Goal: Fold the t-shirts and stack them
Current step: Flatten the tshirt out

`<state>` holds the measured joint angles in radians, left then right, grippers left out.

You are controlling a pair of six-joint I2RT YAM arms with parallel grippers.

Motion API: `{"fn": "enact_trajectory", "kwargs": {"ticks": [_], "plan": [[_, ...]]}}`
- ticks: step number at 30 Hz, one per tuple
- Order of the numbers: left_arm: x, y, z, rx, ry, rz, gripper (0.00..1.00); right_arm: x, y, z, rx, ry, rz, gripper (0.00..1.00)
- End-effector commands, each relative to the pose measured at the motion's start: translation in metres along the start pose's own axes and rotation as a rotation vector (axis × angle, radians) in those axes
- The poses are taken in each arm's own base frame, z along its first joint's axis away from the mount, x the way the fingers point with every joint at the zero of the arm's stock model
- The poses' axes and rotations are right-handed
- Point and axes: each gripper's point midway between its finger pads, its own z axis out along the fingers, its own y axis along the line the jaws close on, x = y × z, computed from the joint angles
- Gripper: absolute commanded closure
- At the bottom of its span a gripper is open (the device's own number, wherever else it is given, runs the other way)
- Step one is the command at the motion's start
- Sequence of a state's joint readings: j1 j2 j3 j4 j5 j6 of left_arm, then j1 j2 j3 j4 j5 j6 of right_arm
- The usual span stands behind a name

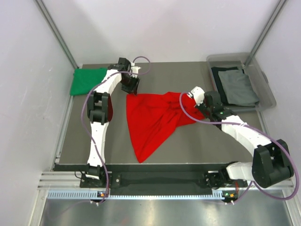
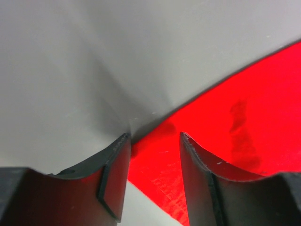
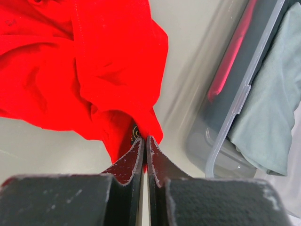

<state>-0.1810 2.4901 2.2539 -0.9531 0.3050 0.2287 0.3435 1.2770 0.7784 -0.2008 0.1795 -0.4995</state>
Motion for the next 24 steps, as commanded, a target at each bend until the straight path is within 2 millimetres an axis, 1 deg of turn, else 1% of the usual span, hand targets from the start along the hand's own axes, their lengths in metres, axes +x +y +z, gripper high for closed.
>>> {"fn": "enact_trajectory", "kwargs": {"ticks": [1, 2, 3, 4, 7, 11, 13, 17, 20, 22, 24], "plan": [[0.015, 0.014, -0.001, -0.042, 0.038, -0.028, 0.48, -0.013, -0.010, 0.001, 0.026, -0.045, 0.034, 1.00], [0.015, 0.018, -0.003, -0.057, 0.030, -0.026, 0.47, -0.013, -0.010, 0.001, 0.028, -0.045, 0.034, 1.00], [0.012, 0.022, -0.012, -0.090, 0.011, -0.023, 0.46, -0.012, -0.010, 0.002, 0.026, -0.042, 0.034, 1.00], [0.015, 0.027, -0.011, -0.100, 0.009, -0.027, 0.45, -0.012, -0.009, 0.002, 0.024, -0.042, 0.034, 1.00], [0.016, 0.035, -0.018, -0.120, 0.001, -0.036, 0.44, -0.012, -0.008, 0.002, 0.021, -0.042, 0.032, 1.00], [0.021, 0.038, -0.018, -0.121, 0.013, -0.052, 0.44, -0.010, -0.008, 0.001, 0.022, -0.041, 0.033, 1.00], [0.025, 0.035, -0.015, -0.105, 0.020, -0.054, 0.45, -0.012, -0.008, 0.000, 0.021, -0.045, 0.034, 1.00], [0.033, 0.032, -0.008, -0.083, 0.044, -0.064, 0.51, -0.012, -0.008, 0.001, 0.021, -0.045, 0.033, 1.00], [0.036, 0.030, -0.002, -0.060, 0.052, -0.062, 0.57, -0.011, -0.008, 0.001, 0.018, -0.043, 0.034, 1.00], [0.033, 0.025, -0.001, -0.019, 0.044, -0.057, 0.64, -0.011, -0.008, 0.001, 0.018, -0.043, 0.035, 1.00], [0.028, 0.017, 0.003, 0.034, 0.033, -0.058, 0.66, -0.010, -0.007, 0.002, 0.017, -0.039, 0.032, 1.00]]}}
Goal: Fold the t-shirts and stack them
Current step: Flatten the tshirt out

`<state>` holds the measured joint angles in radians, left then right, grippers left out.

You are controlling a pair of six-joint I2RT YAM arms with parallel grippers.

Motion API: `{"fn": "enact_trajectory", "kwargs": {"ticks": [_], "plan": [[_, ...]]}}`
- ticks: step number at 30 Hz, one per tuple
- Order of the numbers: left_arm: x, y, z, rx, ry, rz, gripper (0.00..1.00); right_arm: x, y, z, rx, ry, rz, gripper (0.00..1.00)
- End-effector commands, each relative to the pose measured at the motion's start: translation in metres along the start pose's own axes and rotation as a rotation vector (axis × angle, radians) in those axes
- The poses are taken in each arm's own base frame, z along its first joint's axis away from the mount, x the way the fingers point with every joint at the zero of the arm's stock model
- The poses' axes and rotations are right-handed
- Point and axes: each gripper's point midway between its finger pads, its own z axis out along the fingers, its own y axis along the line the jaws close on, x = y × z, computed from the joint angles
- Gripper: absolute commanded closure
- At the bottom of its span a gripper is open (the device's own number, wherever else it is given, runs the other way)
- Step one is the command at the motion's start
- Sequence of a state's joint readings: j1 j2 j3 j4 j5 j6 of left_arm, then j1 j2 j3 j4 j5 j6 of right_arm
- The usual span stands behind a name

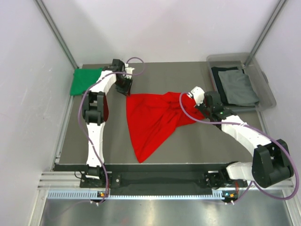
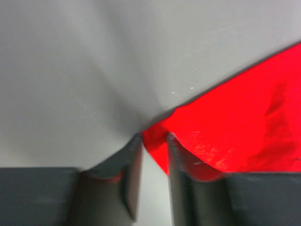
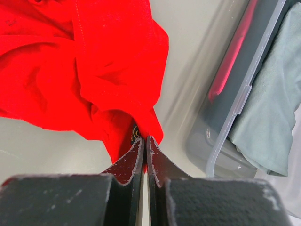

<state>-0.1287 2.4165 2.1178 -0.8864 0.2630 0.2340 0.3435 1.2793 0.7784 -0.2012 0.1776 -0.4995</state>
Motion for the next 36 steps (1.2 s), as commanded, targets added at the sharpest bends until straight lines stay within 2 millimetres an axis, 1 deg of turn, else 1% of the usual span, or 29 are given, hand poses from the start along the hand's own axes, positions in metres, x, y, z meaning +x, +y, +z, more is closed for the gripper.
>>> {"fn": "enact_trajectory", "kwargs": {"ticks": [1, 2, 3, 5, 7, 8, 9, 10, 11, 13, 14, 15, 17, 19, 20, 21, 22, 23, 25, 26, 28, 29, 30, 31, 32, 33, 34, 35, 36], "plan": [[0.015, -0.017, 0.015, 0.122, 0.054, -0.021, 0.71, -0.010, -0.008, 0.002, 0.020, -0.039, 0.032, 1.00], [0.016, -0.020, 0.017, 0.145, 0.058, -0.020, 0.74, -0.010, -0.008, 0.002, 0.022, -0.037, 0.033, 1.00], [0.014, -0.023, 0.016, 0.166, 0.054, -0.016, 0.80, -0.010, -0.009, 0.001, 0.026, -0.039, 0.033, 1.00], [0.011, -0.024, 0.010, 0.160, 0.045, -0.008, 1.00, -0.008, -0.010, 0.001, 0.028, -0.034, 0.033, 1.00], [0.011, -0.021, -0.001, 0.147, 0.035, -0.020, 1.00, -0.010, -0.012, 0.001, 0.035, -0.037, 0.037, 1.00], [-0.005, -0.019, -0.021, 0.125, -0.030, -0.008, 1.00, -0.010, -0.013, 0.000, 0.040, -0.037, 0.038, 1.00], [0.000, -0.013, -0.029, 0.117, -0.037, -0.031, 1.00, -0.013, -0.015, -0.002, 0.044, -0.045, 0.040, 1.00], [-0.004, -0.013, -0.041, 0.114, -0.069, -0.037, 1.00, -0.014, -0.017, -0.004, 0.049, -0.048, 0.047, 1.00], [-0.009, -0.015, -0.067, 0.098, -0.128, -0.026, 1.00, -0.014, -0.018, -0.006, 0.051, -0.048, 0.050, 1.00], [-0.010, -0.016, -0.092, 0.073, -0.184, -0.004, 1.00, -0.021, -0.024, -0.015, 0.066, -0.075, 0.060, 1.00], [-0.020, -0.023, -0.121, 0.058, -0.259, 0.033, 1.00, -0.022, -0.025, -0.018, 0.070, -0.083, 0.063, 1.00], [0.002, -0.030, -0.116, 0.079, -0.223, 0.028, 1.00, -0.025, -0.027, -0.023, 0.076, -0.100, 0.065, 1.00], [0.024, -0.043, -0.131, 0.093, -0.209, 0.029, 1.00, -0.022, -0.028, -0.027, 0.078, -0.100, 0.064, 1.00], [0.043, -0.047, -0.140, 0.081, -0.179, 0.027, 1.00, -0.021, -0.031, -0.032, 0.088, -0.102, 0.057, 1.00], [0.058, -0.050, -0.148, 0.056, -0.175, 0.030, 1.00, -0.018, -0.030, -0.032, 0.086, -0.095, 0.052, 1.00], [0.061, -0.049, -0.152, 0.034, -0.190, 0.042, 1.00, -0.018, -0.029, -0.032, 0.078, -0.096, 0.044, 1.00], [0.062, -0.050, -0.165, 0.007, -0.225, 0.066, 1.00, -0.014, -0.027, -0.032, 0.066, -0.083, 0.037, 1.00], [0.076, -0.049, -0.160, -0.003, -0.204, 0.056, 1.00, -0.013, -0.024, -0.030, 0.048, -0.071, 0.026, 0.93], [0.080, -0.051, -0.164, -0.013, -0.214, 0.059, 1.00, -0.008, -0.016, -0.028, -0.003, -0.032, -0.008, 0.80], [0.085, -0.052, -0.163, -0.008, -0.202, 0.054, 1.00, -0.019, -0.021, -0.030, -0.010, -0.048, -0.016, 0.68], [0.095, -0.060, -0.158, 0.040, -0.158, 0.032, 1.00, -0.031, -0.017, -0.031, -0.069, -0.067, -0.045, 0.55], [0.095, -0.063, -0.157, 0.056, -0.145, 0.030, 1.00, -0.053, -0.023, -0.034, -0.083, -0.115, -0.052, 0.52], [0.098, -0.066, -0.154, 0.072, -0.126, 0.023, 1.00, -0.070, -0.014, -0.036, -0.159, -0.170, -0.069, 0.50], [0.105, -0.067, -0.148, 0.080, -0.090, 0.016, 1.00, -0.078, -0.010, -0.037, -0.204, -0.176, -0.075, 0.50], [0.108, -0.069, -0.144, 0.086, -0.074, 0.019, 1.00, -0.102, -0.015, -0.034, -0.228, -0.206, -0.075, 0.50], [0.111, -0.069, -0.140, 0.087, -0.058, 0.021, 1.00, -0.116, -0.007, -0.033, -0.296, -0.239, -0.080, 0.50], [0.114, -0.069, -0.136, 0.091, -0.044, 0.019, 1.00, -0.121, 0.001, -0.031, -0.351, -0.226, -0.089, 0.50], [0.119, -0.072, -0.132, 0.098, -0.026, 0.023, 1.00, -0.140, 0.000, -0.018, -0.377, -0.234, -0.098, 0.51], [0.123, -0.072, -0.129, 0.092, -0.015, 0.027, 1.00, -0.145, 0.006, -0.012, -0.415, -0.226, -0.106, 0.51]]}}
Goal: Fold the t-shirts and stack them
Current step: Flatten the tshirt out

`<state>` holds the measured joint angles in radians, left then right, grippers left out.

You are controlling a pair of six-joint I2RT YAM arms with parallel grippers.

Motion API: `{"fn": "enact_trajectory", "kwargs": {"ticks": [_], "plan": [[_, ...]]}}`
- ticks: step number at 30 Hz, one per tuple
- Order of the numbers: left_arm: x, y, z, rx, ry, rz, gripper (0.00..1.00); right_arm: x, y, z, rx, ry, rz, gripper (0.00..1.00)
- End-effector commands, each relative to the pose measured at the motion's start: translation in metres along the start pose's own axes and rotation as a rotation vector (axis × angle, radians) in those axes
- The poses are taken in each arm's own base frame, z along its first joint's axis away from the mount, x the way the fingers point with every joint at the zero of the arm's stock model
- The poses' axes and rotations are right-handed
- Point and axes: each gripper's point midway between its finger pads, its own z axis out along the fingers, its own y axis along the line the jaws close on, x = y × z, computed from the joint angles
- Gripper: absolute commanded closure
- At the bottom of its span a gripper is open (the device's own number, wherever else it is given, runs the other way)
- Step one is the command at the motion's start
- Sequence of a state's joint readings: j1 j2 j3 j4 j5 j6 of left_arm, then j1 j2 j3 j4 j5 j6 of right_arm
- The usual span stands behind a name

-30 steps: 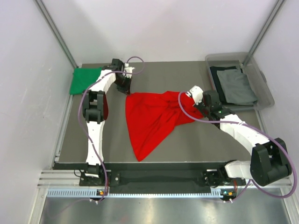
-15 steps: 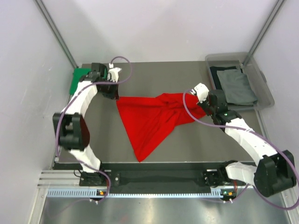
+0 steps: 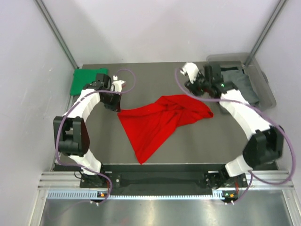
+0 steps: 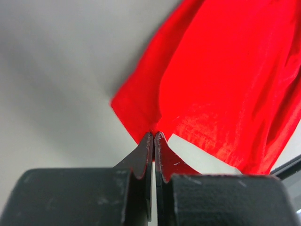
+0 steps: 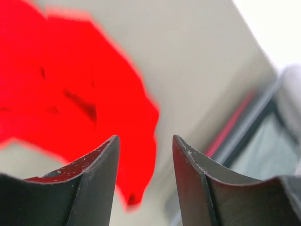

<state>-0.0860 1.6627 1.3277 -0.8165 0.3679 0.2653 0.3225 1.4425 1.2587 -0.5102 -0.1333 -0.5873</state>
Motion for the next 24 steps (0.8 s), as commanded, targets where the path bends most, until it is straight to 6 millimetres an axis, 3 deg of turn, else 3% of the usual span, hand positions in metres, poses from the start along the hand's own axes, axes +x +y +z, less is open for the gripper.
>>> {"fn": "enact_trajectory", "kwargs": {"ticks": [1, 5, 7, 11, 20, 24], "plan": [[0.022, -0.007, 0.011, 0.020, 0.073, 0.018, 1.00, -0.039, 0.018, 0.026, -0.198, -0.063, -0.035, 0.51], [0.043, -0.010, 0.027, 0.000, 0.156, 0.053, 1.00, -0.052, 0.025, 0.087, -0.314, -0.004, -0.020, 0.52], [0.059, -0.014, 0.034, 0.016, 0.223, 0.048, 1.00, -0.051, 0.035, 0.105, -0.363, 0.029, -0.015, 0.52], [0.066, -0.014, 0.039, 0.020, 0.227, 0.041, 1.00, -0.058, 0.042, 0.148, -0.396, 0.040, 0.002, 0.50], [0.060, -0.014, 0.035, 0.002, 0.186, 0.049, 1.00, -0.063, 0.083, 0.195, -0.445, 0.059, -0.040, 0.46], [0.061, -0.015, 0.036, 0.008, 0.190, 0.046, 1.00, -0.062, 0.089, 0.208, -0.430, 0.074, -0.055, 0.45]]}}
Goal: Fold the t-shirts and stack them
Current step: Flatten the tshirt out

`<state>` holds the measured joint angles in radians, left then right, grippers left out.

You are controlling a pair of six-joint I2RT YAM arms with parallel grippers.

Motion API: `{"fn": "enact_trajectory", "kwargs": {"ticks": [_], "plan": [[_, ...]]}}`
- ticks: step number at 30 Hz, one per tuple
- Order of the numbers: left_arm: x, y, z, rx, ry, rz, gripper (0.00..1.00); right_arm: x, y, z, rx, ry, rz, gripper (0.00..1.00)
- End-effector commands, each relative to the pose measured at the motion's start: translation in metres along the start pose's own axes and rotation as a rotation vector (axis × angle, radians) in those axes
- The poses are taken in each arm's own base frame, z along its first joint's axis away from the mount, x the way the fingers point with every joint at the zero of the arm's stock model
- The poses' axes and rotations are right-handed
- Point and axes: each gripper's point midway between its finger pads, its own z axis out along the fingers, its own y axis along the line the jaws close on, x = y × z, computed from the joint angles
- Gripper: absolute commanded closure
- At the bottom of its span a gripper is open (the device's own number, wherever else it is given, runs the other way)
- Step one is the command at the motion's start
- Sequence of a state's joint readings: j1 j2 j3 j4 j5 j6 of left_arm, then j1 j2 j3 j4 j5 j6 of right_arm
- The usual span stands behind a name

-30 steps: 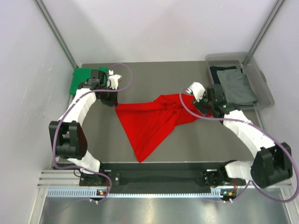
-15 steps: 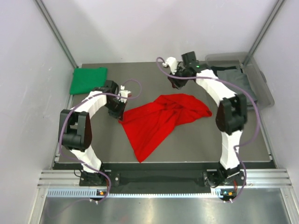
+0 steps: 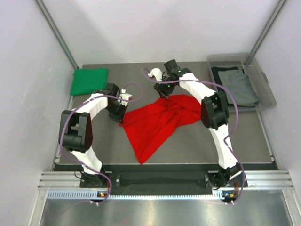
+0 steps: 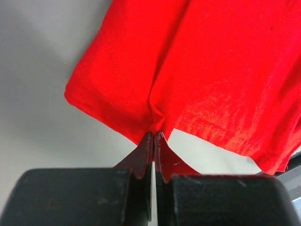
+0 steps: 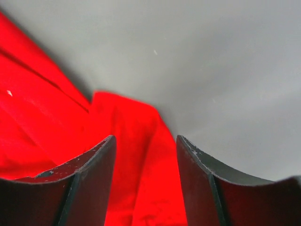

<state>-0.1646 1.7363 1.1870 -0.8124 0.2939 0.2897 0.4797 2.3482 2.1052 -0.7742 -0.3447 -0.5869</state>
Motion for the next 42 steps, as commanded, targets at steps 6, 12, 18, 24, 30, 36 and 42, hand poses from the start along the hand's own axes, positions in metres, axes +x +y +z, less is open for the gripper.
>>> {"fn": "enact_trajectory", "kwargs": {"ticks": [6, 12, 18, 24, 30, 36, 42], "plan": [[-0.005, -0.002, -0.010, -0.005, -0.043, 0.017, 1.00, -0.003, -0.008, 0.015, 0.049, 0.020, -0.008, 0.45], [-0.008, -0.004, -0.014, -0.002, -0.055, 0.016, 1.00, 0.010, -0.022, 0.023, 0.124, 0.068, 0.004, 0.45], [-0.008, -0.003, -0.015, -0.010, -0.060, 0.018, 1.00, 0.015, -0.031, 0.026, 0.166, 0.090, 0.007, 0.53], [-0.012, -0.002, -0.020, -0.017, -0.073, 0.023, 1.00, 0.017, -0.036, 0.017, 0.220, 0.097, 0.007, 0.93], [-0.032, -0.004, -0.043, -0.031, -0.122, 0.051, 1.00, -0.033, -0.060, -0.093, 0.488, -0.036, -0.079, 0.98], [-0.074, -0.003, -0.105, -0.122, -0.284, 0.129, 1.00, -0.066, -0.058, -0.239, 0.746, -0.220, -0.126, 1.00], [-0.110, -0.013, -0.184, -0.214, -0.501, 0.215, 1.00, -0.061, -0.035, -0.334, 0.896, -0.329, -0.116, 1.00]]}}
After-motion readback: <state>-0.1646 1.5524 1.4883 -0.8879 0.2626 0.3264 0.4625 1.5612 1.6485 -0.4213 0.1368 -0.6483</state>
